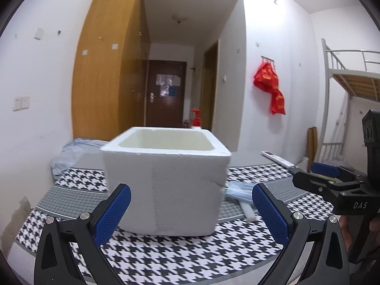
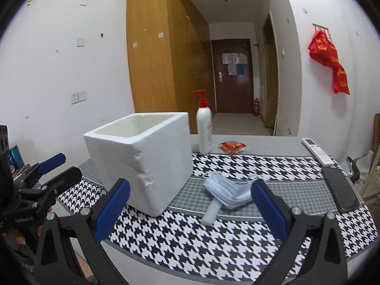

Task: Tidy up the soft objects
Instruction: 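Move both tools past the foam box toward the blue face mask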

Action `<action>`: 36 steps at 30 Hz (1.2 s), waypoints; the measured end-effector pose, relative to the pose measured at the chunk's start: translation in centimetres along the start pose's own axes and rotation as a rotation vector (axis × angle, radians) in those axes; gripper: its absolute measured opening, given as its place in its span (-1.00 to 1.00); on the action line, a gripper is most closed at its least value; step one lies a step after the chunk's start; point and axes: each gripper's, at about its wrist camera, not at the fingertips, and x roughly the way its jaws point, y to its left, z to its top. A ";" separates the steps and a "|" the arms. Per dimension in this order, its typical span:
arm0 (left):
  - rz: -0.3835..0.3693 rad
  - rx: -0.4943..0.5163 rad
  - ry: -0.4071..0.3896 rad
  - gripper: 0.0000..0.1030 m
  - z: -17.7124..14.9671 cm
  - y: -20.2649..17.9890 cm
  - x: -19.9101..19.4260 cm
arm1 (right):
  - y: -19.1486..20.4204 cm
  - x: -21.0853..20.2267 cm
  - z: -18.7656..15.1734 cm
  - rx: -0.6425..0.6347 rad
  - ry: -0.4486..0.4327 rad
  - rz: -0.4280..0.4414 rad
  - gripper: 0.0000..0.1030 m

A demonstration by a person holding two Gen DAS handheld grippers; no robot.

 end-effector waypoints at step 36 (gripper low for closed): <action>-0.199 0.100 0.100 0.98 -0.7 -7.9 3.9 | -6.0 -3.2 -1.8 0.103 0.014 -0.171 0.99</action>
